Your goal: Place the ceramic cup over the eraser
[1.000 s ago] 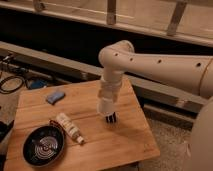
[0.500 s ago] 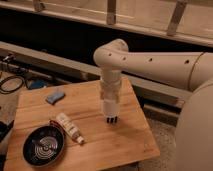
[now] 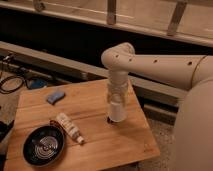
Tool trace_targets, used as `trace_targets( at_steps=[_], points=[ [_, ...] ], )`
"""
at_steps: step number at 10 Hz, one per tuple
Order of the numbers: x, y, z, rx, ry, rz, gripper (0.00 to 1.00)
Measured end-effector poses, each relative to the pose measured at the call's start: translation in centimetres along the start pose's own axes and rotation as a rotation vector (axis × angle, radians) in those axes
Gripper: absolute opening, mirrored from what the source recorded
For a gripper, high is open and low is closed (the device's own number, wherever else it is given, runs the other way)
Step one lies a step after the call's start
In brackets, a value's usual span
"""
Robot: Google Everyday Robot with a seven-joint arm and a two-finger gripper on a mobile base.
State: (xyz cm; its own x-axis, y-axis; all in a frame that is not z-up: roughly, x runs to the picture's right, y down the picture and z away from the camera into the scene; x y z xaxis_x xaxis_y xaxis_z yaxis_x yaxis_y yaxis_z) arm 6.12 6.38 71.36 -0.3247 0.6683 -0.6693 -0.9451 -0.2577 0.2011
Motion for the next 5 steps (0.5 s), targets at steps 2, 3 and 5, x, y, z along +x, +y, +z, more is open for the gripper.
trace_targets(
  at_steps=[2, 3, 5],
  points=[
    [0.0, 0.2, -0.4, -0.109, 0.0, -0.002, 0.35],
    [0.0, 0.5, -0.8, -0.181, -0.005, -0.007, 0.47],
    [0.2, 1.3, -1.0, -0.223, -0.008, -0.024, 0.62]
  ],
)
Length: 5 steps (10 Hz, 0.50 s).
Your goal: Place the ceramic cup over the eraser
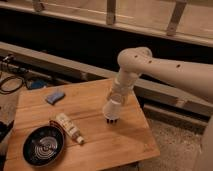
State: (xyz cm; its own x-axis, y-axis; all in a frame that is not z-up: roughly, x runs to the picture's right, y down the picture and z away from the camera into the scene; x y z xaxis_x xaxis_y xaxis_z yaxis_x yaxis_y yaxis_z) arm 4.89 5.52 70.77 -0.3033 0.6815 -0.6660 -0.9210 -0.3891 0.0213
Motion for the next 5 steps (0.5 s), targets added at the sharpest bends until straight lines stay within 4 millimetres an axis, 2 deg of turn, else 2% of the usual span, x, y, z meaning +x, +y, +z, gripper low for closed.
trace_targets(
  at_steps=[5],
  points=[
    [0.24, 0.88, 0.55, 0.016, -0.001, -0.028, 0.63]
  ],
)
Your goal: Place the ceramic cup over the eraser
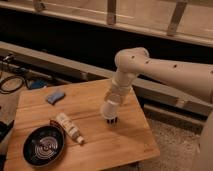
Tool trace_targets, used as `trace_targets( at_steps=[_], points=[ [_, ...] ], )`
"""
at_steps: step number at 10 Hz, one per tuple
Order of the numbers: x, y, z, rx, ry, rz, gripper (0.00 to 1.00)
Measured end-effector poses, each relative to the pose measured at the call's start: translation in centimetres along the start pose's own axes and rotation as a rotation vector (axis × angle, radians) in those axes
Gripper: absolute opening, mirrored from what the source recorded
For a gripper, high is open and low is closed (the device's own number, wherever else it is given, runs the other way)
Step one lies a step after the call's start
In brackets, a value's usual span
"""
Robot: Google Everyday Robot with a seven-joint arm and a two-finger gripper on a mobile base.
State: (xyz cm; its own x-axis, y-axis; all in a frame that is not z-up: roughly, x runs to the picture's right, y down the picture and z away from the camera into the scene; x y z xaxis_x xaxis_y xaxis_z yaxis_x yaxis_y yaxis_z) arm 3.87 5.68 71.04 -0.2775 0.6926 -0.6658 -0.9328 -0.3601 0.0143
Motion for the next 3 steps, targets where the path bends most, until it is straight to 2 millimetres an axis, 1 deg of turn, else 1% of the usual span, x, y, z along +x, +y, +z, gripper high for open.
trace_targets(
  at_steps=[1, 2, 3],
  points=[
    [0.09, 0.05, 0.12, 0.005, 0.003, 0.0, 0.6],
    [0.1, 0.19, 0.33, 0.004, 0.004, 0.0, 0.53],
    [0.08, 0.38, 0.48, 0.002, 0.003, -0.001, 0.42]
  ],
)
